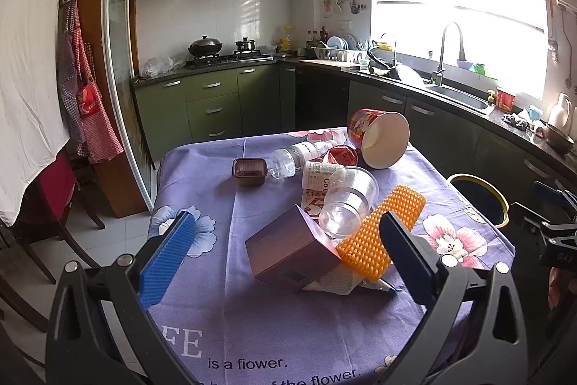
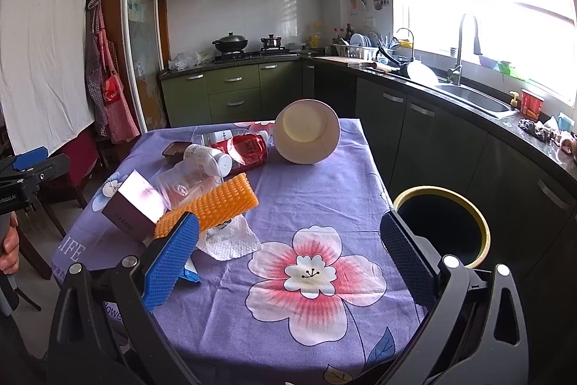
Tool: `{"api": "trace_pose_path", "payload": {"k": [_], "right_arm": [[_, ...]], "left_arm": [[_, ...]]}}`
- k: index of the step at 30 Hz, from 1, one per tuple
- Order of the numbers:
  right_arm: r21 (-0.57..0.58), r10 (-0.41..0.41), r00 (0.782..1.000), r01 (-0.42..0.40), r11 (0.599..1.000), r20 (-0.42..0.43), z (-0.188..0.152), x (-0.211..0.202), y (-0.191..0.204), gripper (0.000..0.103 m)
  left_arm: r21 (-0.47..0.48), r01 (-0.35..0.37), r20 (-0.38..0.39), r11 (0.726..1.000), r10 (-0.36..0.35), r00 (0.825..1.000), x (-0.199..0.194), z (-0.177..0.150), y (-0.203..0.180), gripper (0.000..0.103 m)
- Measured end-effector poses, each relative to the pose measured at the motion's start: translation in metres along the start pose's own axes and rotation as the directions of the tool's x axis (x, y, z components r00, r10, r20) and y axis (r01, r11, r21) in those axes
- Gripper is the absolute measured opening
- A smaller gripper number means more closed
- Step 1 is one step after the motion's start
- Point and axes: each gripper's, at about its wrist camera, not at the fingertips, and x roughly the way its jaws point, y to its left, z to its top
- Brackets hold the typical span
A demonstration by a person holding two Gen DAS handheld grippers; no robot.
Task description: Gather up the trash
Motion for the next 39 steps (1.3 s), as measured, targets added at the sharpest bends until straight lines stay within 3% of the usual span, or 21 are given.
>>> {"api": "trace_pose_path", "payload": {"k": [39], "right_arm": [[0.017,0.01,1.0,-0.009,1.0,-0.012,-0.0033,0.0011,0.0015,0.099]], "left_arm": [[0.004,0.018,-0.007,1.0,-0.018,1.0,0.0035,-0.0046,-0.0044,0.097]]}}
